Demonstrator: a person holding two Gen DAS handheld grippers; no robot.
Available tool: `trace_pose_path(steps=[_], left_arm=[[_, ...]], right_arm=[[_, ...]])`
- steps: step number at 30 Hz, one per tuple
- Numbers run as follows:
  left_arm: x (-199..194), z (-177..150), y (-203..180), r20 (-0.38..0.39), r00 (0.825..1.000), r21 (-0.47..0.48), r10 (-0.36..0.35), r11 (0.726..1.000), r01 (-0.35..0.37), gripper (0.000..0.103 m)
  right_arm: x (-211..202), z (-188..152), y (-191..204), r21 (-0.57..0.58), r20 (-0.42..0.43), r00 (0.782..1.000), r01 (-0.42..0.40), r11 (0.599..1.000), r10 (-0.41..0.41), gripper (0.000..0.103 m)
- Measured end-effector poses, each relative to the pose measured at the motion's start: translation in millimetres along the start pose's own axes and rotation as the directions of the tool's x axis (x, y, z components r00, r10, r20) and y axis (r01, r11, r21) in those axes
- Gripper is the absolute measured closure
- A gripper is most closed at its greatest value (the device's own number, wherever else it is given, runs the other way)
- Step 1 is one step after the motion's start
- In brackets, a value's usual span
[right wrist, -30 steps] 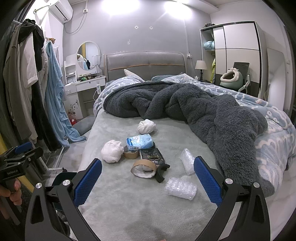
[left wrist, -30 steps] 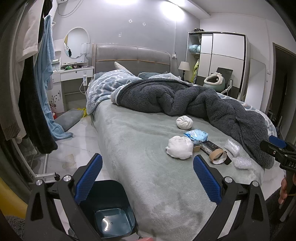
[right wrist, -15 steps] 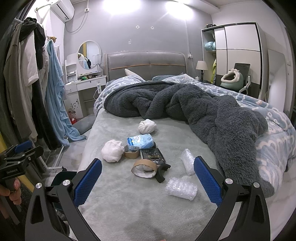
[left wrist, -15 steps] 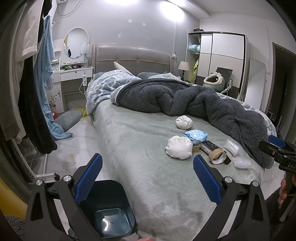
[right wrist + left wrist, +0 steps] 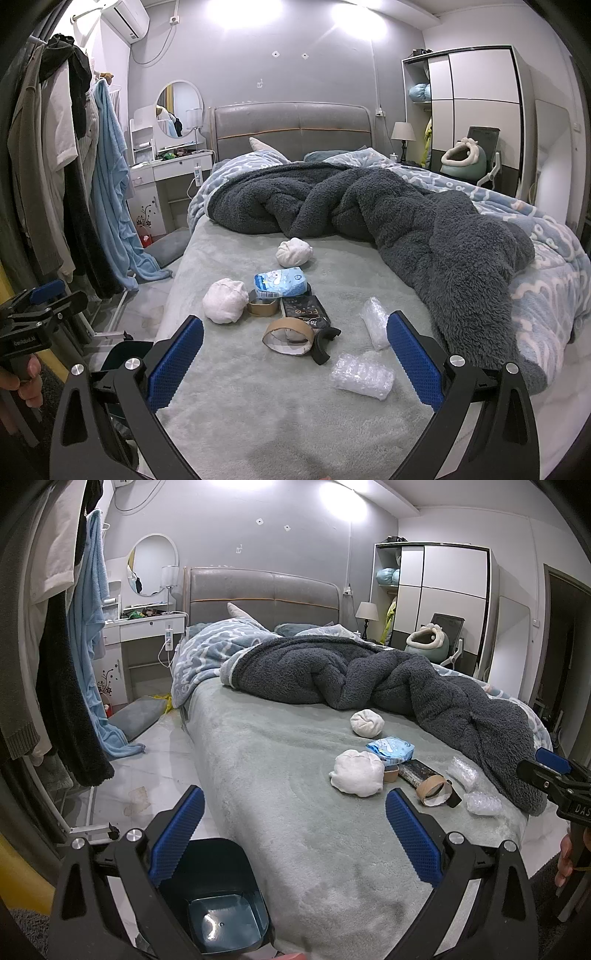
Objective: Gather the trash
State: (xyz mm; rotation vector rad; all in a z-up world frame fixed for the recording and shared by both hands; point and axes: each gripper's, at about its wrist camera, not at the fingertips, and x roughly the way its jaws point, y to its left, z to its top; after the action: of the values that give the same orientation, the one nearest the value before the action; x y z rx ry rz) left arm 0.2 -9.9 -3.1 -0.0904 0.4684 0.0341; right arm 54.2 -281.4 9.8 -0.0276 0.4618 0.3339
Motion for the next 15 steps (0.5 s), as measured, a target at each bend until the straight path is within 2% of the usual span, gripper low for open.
trace_pose_path(steps=[15], left_arm=[[-1.5, 0.1, -0.9, 0.001, 1.000, 0.002, -0.001, 1.000, 0.001, 0.003]], right_arm=[[-0.3, -0.1, -0.1, 0.000, 0.001, 1.000, 0.000, 1.000, 0.000, 0.003]])
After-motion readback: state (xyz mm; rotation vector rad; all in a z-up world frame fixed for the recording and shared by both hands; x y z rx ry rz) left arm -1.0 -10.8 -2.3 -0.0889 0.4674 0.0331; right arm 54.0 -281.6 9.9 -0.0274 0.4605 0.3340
